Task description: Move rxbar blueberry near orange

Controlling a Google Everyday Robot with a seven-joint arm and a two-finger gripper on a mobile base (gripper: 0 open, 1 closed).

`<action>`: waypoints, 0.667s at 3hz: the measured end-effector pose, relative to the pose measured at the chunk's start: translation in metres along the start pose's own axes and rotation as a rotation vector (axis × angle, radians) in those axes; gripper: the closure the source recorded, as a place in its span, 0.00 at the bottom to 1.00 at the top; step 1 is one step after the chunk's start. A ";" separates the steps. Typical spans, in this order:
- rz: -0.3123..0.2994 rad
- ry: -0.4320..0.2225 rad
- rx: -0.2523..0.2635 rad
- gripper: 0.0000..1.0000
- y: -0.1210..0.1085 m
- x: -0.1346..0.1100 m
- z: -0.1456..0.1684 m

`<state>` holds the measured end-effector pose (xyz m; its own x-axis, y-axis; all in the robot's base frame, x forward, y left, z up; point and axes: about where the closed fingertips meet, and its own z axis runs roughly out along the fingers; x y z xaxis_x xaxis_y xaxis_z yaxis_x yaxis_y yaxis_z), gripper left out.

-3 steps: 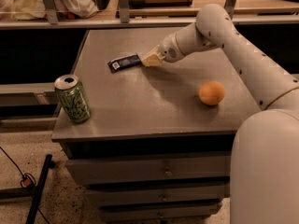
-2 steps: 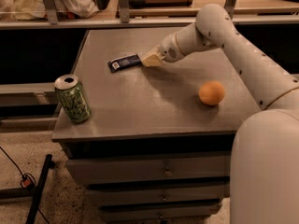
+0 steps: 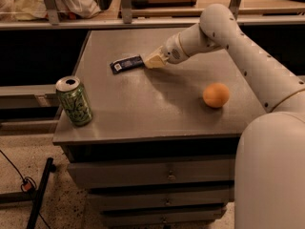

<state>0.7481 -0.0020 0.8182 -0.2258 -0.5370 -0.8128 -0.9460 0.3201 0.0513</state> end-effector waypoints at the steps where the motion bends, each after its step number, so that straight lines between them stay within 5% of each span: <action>1: -0.050 0.032 0.008 1.00 0.011 -0.040 -0.024; 2: -0.107 0.039 0.005 1.00 0.024 -0.086 -0.049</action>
Offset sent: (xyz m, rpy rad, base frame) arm -0.0190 0.0191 0.1734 -0.0791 -0.1304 0.0964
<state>0.7328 0.0137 0.9174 -0.1328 -0.5978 -0.7906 -0.9640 0.2633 -0.0372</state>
